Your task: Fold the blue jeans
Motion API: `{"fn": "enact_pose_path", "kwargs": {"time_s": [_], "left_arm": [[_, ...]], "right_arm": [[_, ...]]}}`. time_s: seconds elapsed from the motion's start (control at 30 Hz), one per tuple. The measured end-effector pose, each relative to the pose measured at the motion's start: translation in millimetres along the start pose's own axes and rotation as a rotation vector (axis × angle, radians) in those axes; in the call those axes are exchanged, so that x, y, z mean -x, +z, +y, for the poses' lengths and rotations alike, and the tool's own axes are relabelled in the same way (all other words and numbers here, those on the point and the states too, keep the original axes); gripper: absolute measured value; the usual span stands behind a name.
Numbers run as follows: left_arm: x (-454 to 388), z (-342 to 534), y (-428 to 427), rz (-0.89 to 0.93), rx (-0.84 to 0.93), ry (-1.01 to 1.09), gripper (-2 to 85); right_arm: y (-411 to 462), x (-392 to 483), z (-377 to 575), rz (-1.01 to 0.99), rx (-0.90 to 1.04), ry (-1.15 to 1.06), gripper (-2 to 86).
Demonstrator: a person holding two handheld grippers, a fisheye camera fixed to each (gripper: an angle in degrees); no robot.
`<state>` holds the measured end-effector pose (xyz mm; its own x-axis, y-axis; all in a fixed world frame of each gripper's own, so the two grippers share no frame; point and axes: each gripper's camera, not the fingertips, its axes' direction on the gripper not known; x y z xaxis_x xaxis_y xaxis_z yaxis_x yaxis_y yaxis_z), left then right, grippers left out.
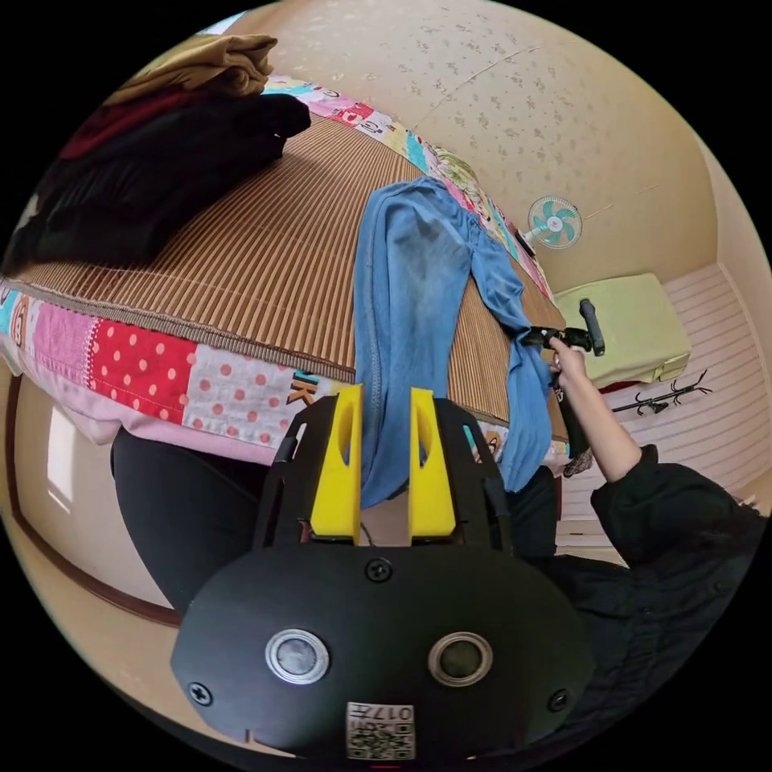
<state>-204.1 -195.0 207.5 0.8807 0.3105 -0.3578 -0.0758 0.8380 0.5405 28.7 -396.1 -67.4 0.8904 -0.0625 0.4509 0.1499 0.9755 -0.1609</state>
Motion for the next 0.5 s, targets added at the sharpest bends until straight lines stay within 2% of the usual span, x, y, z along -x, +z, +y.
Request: {"fn": "enact_pose_path", "kwargs": {"time_s": [0.07,0.13,0.2,0.27,0.37,0.43,0.5], "left_arm": [[8.5,5.1,-5.6,-0.052,0.015,-0.007,8.6],[21.8,14.2,-14.4,-0.062,0.009,-0.001,8.4],[34.0,17.9,-16.0,-0.023,0.029,-0.001,8.5],[45.2,18.8,-14.0,0.02,0.064,-0.006,8.5],[60.7,21.1,-23.2,0.027,0.08,-0.027,8.2],[72.0,25.0,-34.2,0.018,0.111,-0.021,4.9],[82.6,28.9,-38.1,0.087,0.168,-0.012,1.0]], "right_arm": [[-52.1,10.1,67.8,-0.195,-0.263,-0.006,1.4],[-63.9,34.4,129.2,-0.382,-0.336,-0.092,2.0],[-45.6,70.5,184.4,-0.574,-0.257,-0.202,2.9],[7.2,127.9,243.7,-0.764,0.009,-0.348,5.0],[58.1,166.2,295.4,-0.844,0.196,-0.367,7.5],[71.2,181.0,309.1,-0.838,0.256,-0.406,7.6],[73.9,187.2,316.6,-0.791,0.261,-0.422,6.7]]}}
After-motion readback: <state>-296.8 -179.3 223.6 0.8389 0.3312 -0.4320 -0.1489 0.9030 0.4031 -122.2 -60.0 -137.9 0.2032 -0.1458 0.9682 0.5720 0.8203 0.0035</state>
